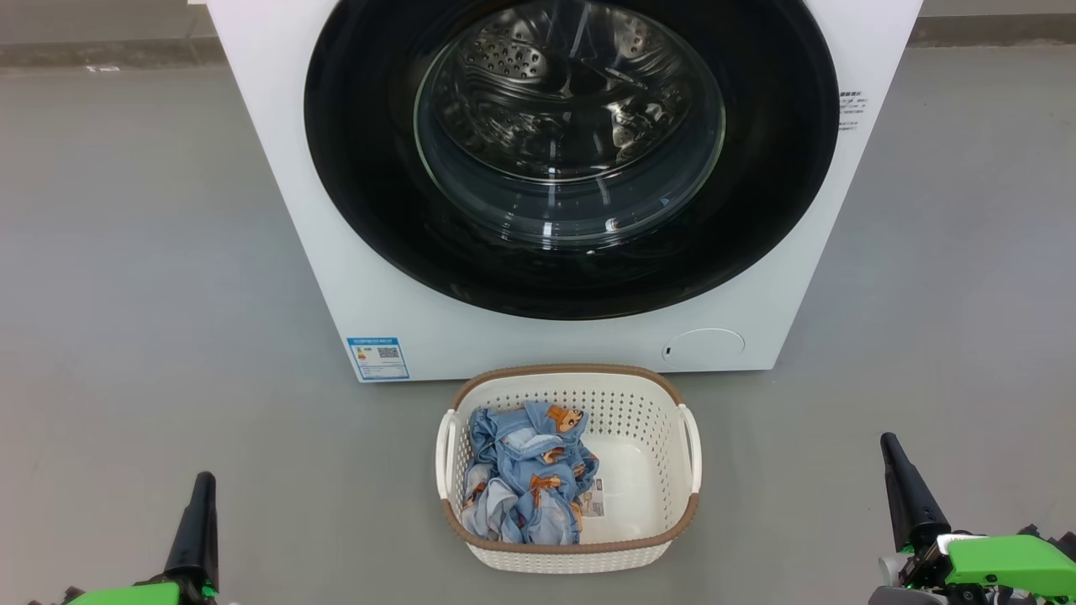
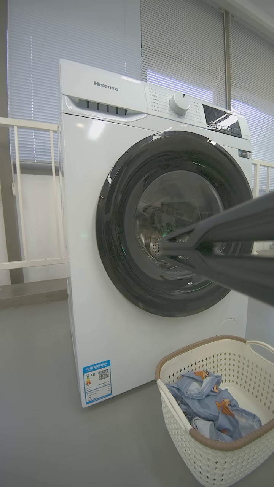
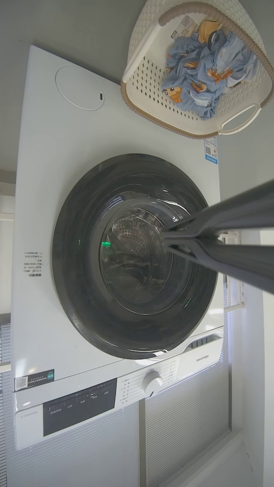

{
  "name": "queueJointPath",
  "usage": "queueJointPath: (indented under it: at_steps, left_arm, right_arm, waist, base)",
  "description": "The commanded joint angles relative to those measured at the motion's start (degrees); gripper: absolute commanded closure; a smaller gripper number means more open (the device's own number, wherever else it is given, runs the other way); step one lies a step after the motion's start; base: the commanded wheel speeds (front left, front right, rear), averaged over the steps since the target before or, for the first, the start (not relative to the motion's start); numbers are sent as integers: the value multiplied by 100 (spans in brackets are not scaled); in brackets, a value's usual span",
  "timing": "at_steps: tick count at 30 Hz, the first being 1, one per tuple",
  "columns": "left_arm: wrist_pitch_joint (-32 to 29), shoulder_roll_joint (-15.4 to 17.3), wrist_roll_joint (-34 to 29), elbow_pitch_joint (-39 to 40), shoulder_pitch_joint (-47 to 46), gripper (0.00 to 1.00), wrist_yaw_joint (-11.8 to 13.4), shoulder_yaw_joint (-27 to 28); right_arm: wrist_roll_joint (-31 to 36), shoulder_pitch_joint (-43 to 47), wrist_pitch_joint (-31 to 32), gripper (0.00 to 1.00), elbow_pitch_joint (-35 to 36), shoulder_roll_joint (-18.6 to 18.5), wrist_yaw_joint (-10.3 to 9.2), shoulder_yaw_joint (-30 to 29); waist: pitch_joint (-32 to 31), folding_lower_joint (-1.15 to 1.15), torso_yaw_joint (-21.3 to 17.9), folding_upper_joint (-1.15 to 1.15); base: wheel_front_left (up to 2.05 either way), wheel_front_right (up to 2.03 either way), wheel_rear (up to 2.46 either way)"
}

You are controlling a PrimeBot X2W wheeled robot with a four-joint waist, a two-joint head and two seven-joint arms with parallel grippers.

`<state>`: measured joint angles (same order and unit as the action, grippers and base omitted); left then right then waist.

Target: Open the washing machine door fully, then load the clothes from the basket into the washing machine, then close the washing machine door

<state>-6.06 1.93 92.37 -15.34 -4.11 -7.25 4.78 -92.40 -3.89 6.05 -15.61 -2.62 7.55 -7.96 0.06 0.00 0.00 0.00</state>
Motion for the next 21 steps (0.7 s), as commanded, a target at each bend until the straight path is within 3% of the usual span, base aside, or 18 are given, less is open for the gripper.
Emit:
queueJointPath:
  at_steps: [1, 21]
  left_arm:
    - [-46, 95, -25, 105, -239, 100, -24, 180]
    - [-46, 95, -25, 105, -239, 100, -24, 179]
  right_arm:
    - [30, -262, 49, 100, 132, -26, -6, 136]
    - [30, -262, 49, 100, 132, -26, -6, 136]
  waist:
    - [0, 0, 0, 0]
    - [0, 0, 0, 0]
  base:
    - [0, 0, 0]
    - [0, 0, 0]
